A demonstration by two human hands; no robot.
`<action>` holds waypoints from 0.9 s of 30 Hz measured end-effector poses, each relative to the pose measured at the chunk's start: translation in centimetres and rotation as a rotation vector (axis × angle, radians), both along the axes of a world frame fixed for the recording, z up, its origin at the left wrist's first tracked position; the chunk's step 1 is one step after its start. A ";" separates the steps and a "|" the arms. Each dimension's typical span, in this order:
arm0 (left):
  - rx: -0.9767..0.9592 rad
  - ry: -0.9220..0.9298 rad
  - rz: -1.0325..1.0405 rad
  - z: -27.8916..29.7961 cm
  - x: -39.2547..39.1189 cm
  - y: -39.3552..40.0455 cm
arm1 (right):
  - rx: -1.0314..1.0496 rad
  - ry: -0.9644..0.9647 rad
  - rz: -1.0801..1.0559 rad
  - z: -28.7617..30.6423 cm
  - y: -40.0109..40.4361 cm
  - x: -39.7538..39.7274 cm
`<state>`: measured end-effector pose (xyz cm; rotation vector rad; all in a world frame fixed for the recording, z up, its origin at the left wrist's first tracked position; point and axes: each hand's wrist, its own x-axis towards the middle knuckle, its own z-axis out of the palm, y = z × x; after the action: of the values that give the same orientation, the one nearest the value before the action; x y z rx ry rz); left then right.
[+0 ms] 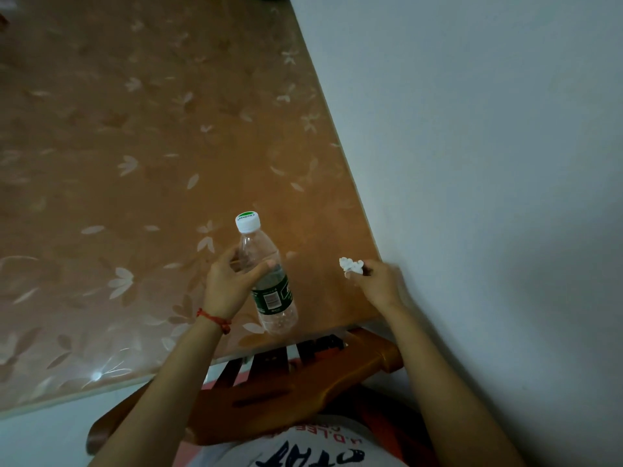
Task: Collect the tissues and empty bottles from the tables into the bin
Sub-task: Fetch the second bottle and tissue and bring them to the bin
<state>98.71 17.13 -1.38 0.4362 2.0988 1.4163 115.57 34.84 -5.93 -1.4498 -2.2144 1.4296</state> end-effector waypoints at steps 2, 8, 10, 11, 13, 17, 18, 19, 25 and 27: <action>0.013 0.018 0.041 0.4 0.0 -0.5 | -0.070 0.045 -0.012 0.8 -0.3 -0.8; 0.086 0.029 0.159 1.1 -0.4 -2.6 | -0.169 0.161 0.076 3.6 -2.1 -2.9; 0.091 0.043 0.206 1.4 -0.4 -3.3 | -0.194 0.186 0.103 4.1 -2.7 -3.7; 0.099 0.048 0.228 1.8 -0.4 -3.7 | -0.204 0.196 0.119 4.3 -3.0 -4.0; 0.116 0.053 0.250 2.0 -0.4 -4.0 | -0.233 0.237 0.116 4.8 -3.3 -4.5; 0.148 0.054 0.343 2.5 -0.3 -6.0 | -0.271 0.267 0.176 5.3 -4.5 -5.5; 0.150 0.047 0.361 2.7 -0.2 -6.4 | -0.276 0.274 0.185 5.4 -4.8 -5.7; 0.159 0.042 0.386 2.9 -0.1 -7.0 | -0.279 0.274 0.198 5.6 -5.2 -5.9; 0.229 0.060 0.487 4.2 -0.5 -10.7 | -0.267 0.272 0.256 6.7 -7.9 -7.7; 0.256 0.069 0.523 4.6 -0.8 -12.4 | -0.258 0.276 0.277 7.2 -9.3 -8.6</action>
<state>97.88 4.73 3.20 0.0226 2.1898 2.0030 107.00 25.52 1.23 -0.9521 -2.1793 1.9325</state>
